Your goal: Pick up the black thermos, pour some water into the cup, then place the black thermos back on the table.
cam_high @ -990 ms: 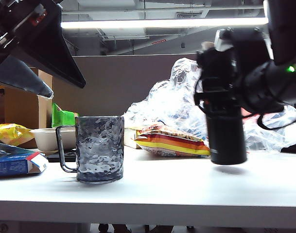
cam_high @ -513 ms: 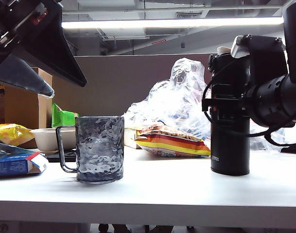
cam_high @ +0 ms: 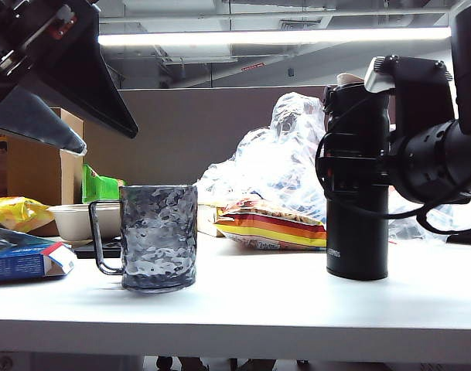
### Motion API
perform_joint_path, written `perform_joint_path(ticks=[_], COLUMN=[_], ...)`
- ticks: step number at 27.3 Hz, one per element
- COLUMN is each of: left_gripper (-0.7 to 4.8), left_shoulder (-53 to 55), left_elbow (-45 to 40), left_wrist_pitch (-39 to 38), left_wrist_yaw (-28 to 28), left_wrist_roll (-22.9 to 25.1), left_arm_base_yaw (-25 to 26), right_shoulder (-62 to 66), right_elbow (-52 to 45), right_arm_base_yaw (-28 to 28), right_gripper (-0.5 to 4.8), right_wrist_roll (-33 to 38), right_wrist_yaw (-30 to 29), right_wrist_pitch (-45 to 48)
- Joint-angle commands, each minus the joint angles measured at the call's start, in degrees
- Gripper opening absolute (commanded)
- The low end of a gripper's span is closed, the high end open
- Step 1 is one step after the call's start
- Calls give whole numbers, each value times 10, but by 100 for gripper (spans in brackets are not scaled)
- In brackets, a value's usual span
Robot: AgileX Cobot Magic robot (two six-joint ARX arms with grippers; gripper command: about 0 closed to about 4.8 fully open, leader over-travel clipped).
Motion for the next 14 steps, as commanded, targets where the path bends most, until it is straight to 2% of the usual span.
perform_joint_path(ticks=[1, 4, 6, 7, 8, 9, 10, 11, 14], left_gripper=[479, 479, 479, 479, 375, 172, 15, -11, -6], left_shoulder=[-2, -2, -2, -2, -3, -5, -10, -14, -37], left_elbow=[2, 2, 3, 5, 10, 13, 23, 27, 41], left_wrist_pitch=[9, 13, 13, 12, 10, 8, 7, 8, 9], left_wrist_yaw=[2, 2, 2, 4, 21, 40, 66, 66, 64], left_wrist_roll=[0, -1, -25, -37, -43, -43, -42, -40, -34], left_arm_base_yaw=[1, 1, 1, 1, 1, 1, 1, 1, 1], right_shoulder=[-16, -77, -136, -161, -209, -231, -286, -314, -415], right_elbow=[-8, -61, -104, -118, -135, -137, -134, -131, -106], right_arm_base_yaw=[0, 0, 1, 1, 1, 1, 1, 1, 1], right_gripper=[479, 479, 462, 310, -13, 9, -8, -8, -8], right_wrist_roll=[-5, -6, -5, -5, 1, 12, 32, 36, 35], right_wrist_yaw=[0, -1, -19, -38, -75, -84, -96, -103, -133], right_wrist_pitch=[17, 8, -11, -18, -39, -53, -105, -135, -281])
